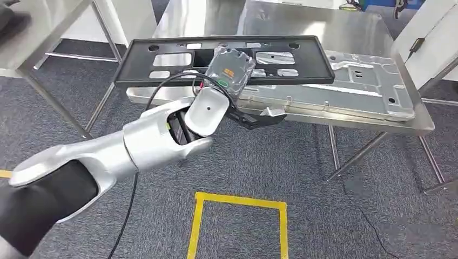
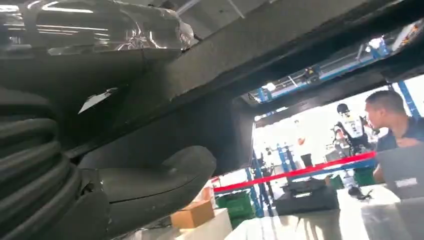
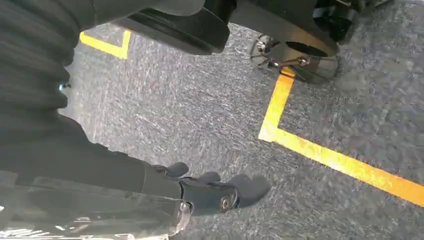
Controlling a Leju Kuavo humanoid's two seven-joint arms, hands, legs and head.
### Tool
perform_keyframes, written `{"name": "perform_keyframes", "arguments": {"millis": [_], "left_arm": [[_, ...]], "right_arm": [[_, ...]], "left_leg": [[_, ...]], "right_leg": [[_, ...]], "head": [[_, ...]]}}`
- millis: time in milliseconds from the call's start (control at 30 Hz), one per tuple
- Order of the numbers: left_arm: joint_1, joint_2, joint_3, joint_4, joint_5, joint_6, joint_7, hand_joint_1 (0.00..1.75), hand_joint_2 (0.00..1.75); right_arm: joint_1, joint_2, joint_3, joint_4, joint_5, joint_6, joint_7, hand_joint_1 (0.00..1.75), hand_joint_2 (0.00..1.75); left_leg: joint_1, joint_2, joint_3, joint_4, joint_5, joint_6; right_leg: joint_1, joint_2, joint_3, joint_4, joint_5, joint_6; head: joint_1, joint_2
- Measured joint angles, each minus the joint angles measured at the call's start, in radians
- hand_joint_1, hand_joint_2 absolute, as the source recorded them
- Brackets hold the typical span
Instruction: Take the parts from the cabinet and place them on the table.
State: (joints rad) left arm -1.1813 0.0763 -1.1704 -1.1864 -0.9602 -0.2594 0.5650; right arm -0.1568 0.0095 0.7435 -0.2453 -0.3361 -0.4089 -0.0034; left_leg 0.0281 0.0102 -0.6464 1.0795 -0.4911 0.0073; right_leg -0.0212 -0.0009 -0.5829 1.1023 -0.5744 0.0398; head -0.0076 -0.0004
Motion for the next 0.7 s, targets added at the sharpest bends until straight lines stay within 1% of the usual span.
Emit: {"name": "perform_keyframes", "arguments": {"millis": [33,67,100,133,167,200,233,267,300,333,367,400,433,467,500,533,567,600,633,667,700], "left_arm": [[-0.001,-0.002,0.0,0.0,-0.001,0.0,-0.001,1.75,1.75],[0.0,-0.003,-0.001,0.0,-0.002,0.0,-0.003,1.75,1.75],[0.001,-0.004,-0.002,0.001,-0.002,0.0,-0.003,1.75,1.75],[0.002,-0.005,-0.002,0.001,-0.002,0.0,-0.003,1.75,1.75],[0.002,-0.006,-0.002,0.001,-0.003,0.001,-0.003,1.75,1.75],[0.001,-0.008,-0.002,0.001,-0.003,0.002,-0.005,1.75,1.75],[0.0,-0.011,-0.002,0.001,-0.003,0.002,-0.006,1.75,1.75],[0.0,-0.013,-0.001,0.001,-0.004,0.003,-0.006,1.75,1.75],[0.0,-0.013,-0.002,0.002,-0.005,0.004,-0.006,1.75,1.75],[0.0,-0.013,-0.002,0.003,-0.005,0.006,-0.01,1.75,1.75],[0.0,-0.013,-0.002,0.005,-0.005,0.006,-0.011,1.75,1.75],[-0.001,-0.013,-0.001,0.006,-0.006,0.008,-0.011,1.75,1.75],[-0.004,-0.014,0.001,0.006,-0.006,0.009,-0.011,1.75,1.75],[-0.004,-0.014,0.002,0.007,-0.006,0.009,-0.012,1.75,1.75],[-0.009,-0.014,0.0,0.008,-0.007,0.011,-0.013,1.75,1.75],[-0.011,-0.014,0.0,0.008,-0.008,0.013,-0.013,1.75,1.75],[-0.009,-0.013,-0.001,0.01,-0.008,0.014,-0.013,1.75,1.75],[-0.005,-0.013,-0.002,0.011,-0.008,0.014,-0.013,1.75,1.75],[-0.002,-0.013,-0.002,0.013,-0.008,0.014,-0.013,1.75,1.75],[-0.001,-0.011,-0.002,0.015,-0.008,0.014,-0.013,1.75,1.75],[-0.001,-0.01,-0.002,0.017,-0.008,0.014,-0.013,1.75,1.75]], "right_arm": [[-0.001,0.0,0.0,0.0,0.0,0.0,0.0,0.0,1.75],[-0.001,0.0,0.0,0.0,-0.002,0.0,0.0,0.0,1.75],[-0.002,0.0,0.0,-0.001,-0.003,0.0,-0.005,0.0,1.75],[-0.006,0.0,0.0,-0.002,-0.003,0.001,-0.005,0.0,1.75],[-0.006,0.001,0.0,-0.002,-0.006,0.001,-0.005,0.0,1.75],[-0.005,0.002,0.0,-0.002,-0.009,0.002,-0.005,0.0,1.75],[-0.003,0.002,0.0,-0.002,-0.011,0.003,-0.005,0.0,1.75],[-0.002,0.0,0.0,-0.002,-0.012,0.005,-0.005,0.0,1.75],[0.0,-0.004,0.0,-0.001,-0.014,0.006,-0.005,0.0,1.75],[-0.001,-0.004,0.0,-0.001,-0.017,0.007,-0.005,0.0,1.75],[-0.003,-0.004,0.0,-0.001,-0.018,0.008,-0.005,0.0,1.75],[-0.004,-0.004,0.0,-0.001,-0.021,0.009,-0.005,0.0,1.75],[-0.006,-0.006,0.0,-0.001,-0.02,0.009,-0.006,0.0,1.75],[-0.004,-0.008,0.0,0.0,-0.021,0.009,-0.006,0.0,1.75],[-0.005,-0.007,0.0,0.0,-0.02,0.01,-0.006,0.0,1.75],[-0.005,-0.006,0.0,0.0,-0.021,0.011,-0.006,0.0,1.75],[-0.004,-0.005,0.0,0.0,-0.021,0.012,-0.006,0.0,1.75],[-0.004,-0.005,0.0,0.0,-0.021,0.013,-0.006,0.0,1.75],[-0.003,-0.005,0.0,0.0,-0.021,0.013,-0.006,0.0,1.75],[-0.001,-0.005,0.0,0.0,-0.021,0.014,-0.006,0.0,1.75],[0.0,-0.005,0.0,0.0,-0.021,0.014,-0.006,0.0,1.75]], "left_leg": [[-0.001,0.0,0.005,-0.001,-0.003,0.004],[-0.003,0.0,0.007,-0.001,-0.007,0.007],[-0.005,-0.001,0.011,-0.001,-0.012,0.009],[-0.008,-0.002,0.017,-0.001,-0.017,0.01],[-0.01,-0.005,0.025,-0.001,-0.022,0.011],[-0.013,-0.008,0.035,-0.001,-0.029,0.011],[-0.015,-0.011,0.045,-0.002,-0.035,0.01],[-0.013,-0.012,0.052,-0.006,-0.041,0.01],[-0.017,-0.016,0.055,-0.009,-0.043,0.004],[-0.011,-0.017,0.055,-0.013,-0.042,-0.003],[-0.008,-0.016,0.055,-0.017,-0.041,-0.008],[-0.008,-0.015,0.057,-0.026,-0.039,-0.013],[-0.012,-0.014,0.066,-0.037,-0.039,-0.02],[-0.012,-0.009,0.063,-0.03,-0.046,-0.023],[-0.012,-0.011,0.048,0.004,-0.063,-0.024],[-0.011,-0.014,0.012,0.069,-0.09,-0.027],[-0.011,-0.014,-0.033,0.142,-0.115,-0.029],[-0.01,-0.014,-0.074,0.203,-0.131,-0.031],[-0.01,-0.014,-0.104,0.235,-0.128,-0.035],[-0.01,-0.014,-0.111,0.22,-0.094,-0.035],[-0.01,-0.015,-0.096,0.168,-0.04,-0.036]], "right_leg": [[0.0,0.0,-0.046,0.081,-0.031,0.003],[0.001,0.0,-0.095,0.158,-0.055,0.003],[0.002,0.0,-0.14,0.219,-0.066,0.002],[0.003,0.0,-0.165,0.237,-0.05,-0.002],[0.003,0.001,-0.163,0.208,-0.007,-0.009],[0.006,0.001,-0.143,0.14,0.053,-0.019],[0.012,0.001,-0.115,0.057,0.113,-0.032],[0.021,0.003,-0.094,-0.018,0.152,-0.047],[0.025,0.002,-0.08,-0.017,0.14,-0.055],[0.031,0.003,-0.074,-0.036,0.141,-0.059],[0.033,0.003,-0.073,-0.042,0.134,-0.062],[0.034,0.003,-0.069,-0.052,0.129,-0.068],[0.031,0.002,-0.05,-0.086,0.125,-0.072],[0.022,-0.001,-0.03,-0.11,0.131,-0.062],[0.022,0.004,-0.018,-0.125,0.131,-0.062],[0.022,0.006,-0.013,-0.127,0.13,-0.064],[0.022,0.011,-0.009,-0.127,0.125,-0.063],[0.022,0.016,-0.005,-0.124,0.119,-0.063],[0.022,0.024,-0.002,-0.12,0.113,-0.062],[0.021,0.032,0.004,-0.115,0.105,-0.06],[0.021,0.041,0.011,-0.108,0.095,-0.056]], "head": [[0.008,0.0],[0.012,0.0],[0.017,0.0],[0.019,0.0],[0.019,0.0],[0.019,0.0],[0.019,0.0],[0.02,0.0],[0.016,0.0],[0.021,0.0],[0.025,0.0],[0.024,0.0],[0.024,0.0],[0.02,0.0],[0.012,0.0],[0.008,0.0],[0.005,0.0],[0.0,0.0],[-0.001,0.0],[-0.005,0.0],[-0.011,0.0]]}}
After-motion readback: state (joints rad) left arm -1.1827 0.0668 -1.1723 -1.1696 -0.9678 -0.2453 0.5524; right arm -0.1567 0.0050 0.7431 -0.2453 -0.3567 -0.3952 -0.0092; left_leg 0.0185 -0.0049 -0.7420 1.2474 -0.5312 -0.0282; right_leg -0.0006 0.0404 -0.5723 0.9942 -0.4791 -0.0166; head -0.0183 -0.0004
